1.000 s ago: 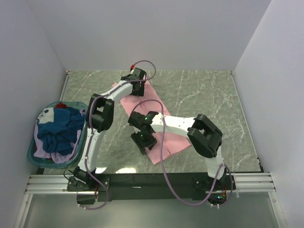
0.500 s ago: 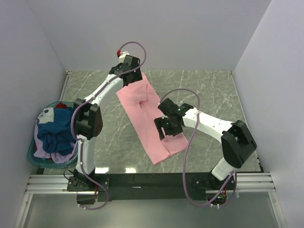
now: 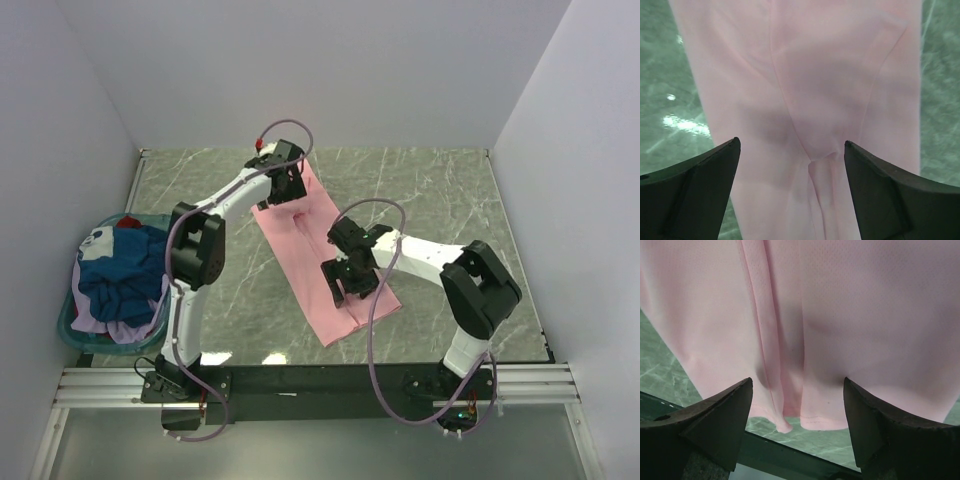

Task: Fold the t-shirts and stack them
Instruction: Fold the tshirt

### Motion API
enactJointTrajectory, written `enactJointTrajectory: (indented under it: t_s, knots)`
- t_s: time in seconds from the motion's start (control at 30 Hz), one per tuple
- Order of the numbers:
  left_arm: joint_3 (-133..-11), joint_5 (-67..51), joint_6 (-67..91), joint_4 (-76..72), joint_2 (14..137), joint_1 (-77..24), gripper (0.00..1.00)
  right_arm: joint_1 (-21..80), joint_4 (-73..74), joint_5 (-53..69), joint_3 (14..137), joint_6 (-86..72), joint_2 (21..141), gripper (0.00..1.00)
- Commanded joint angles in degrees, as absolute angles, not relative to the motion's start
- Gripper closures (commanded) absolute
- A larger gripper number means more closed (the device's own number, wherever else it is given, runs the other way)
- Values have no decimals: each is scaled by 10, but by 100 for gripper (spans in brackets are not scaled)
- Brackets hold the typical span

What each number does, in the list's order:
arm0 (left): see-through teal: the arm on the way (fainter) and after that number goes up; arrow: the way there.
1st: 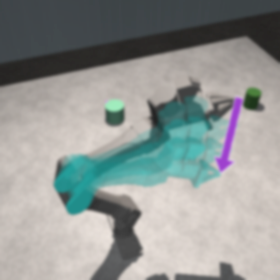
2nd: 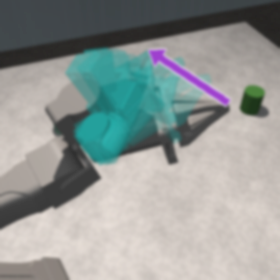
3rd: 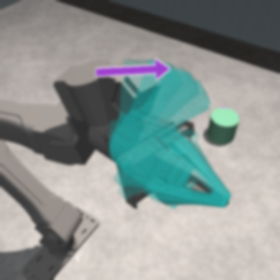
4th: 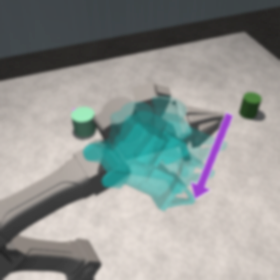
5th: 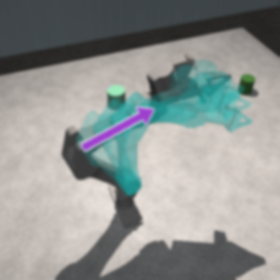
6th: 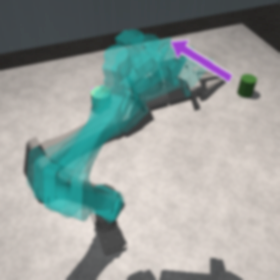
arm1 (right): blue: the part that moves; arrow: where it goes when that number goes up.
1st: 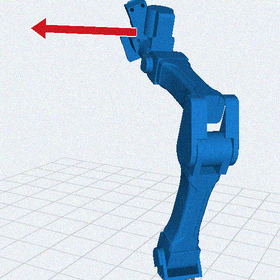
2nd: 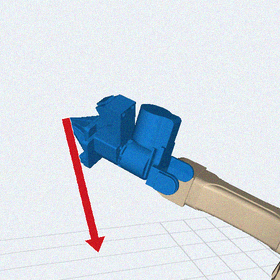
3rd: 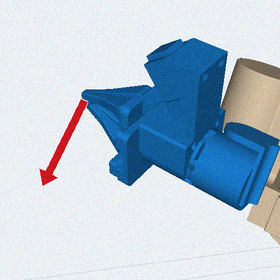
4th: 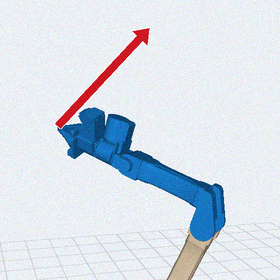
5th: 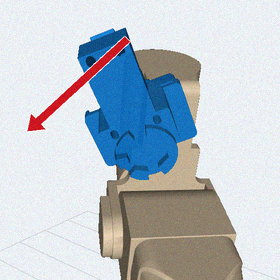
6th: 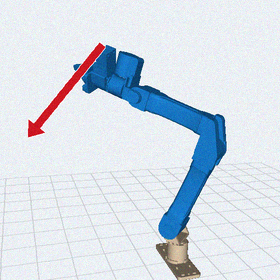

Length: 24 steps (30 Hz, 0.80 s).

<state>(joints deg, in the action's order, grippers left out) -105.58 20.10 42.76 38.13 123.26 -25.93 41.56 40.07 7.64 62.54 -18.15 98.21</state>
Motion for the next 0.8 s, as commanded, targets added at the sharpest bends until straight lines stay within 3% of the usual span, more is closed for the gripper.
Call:
enactJointTrajectory:
  t_s: [0.0,0.37,0.77]
  knots:
    - [-1085,180,434,391,1273,-263,10,424,399,88,630,-184,994,20]
    - [-1137,149,380,379,1365,-263,9,484,426,146,672,-209,1054,21]
    - [-1198,134,266,300,1412,-263,0,500,445,152,791,-229,1116,21]
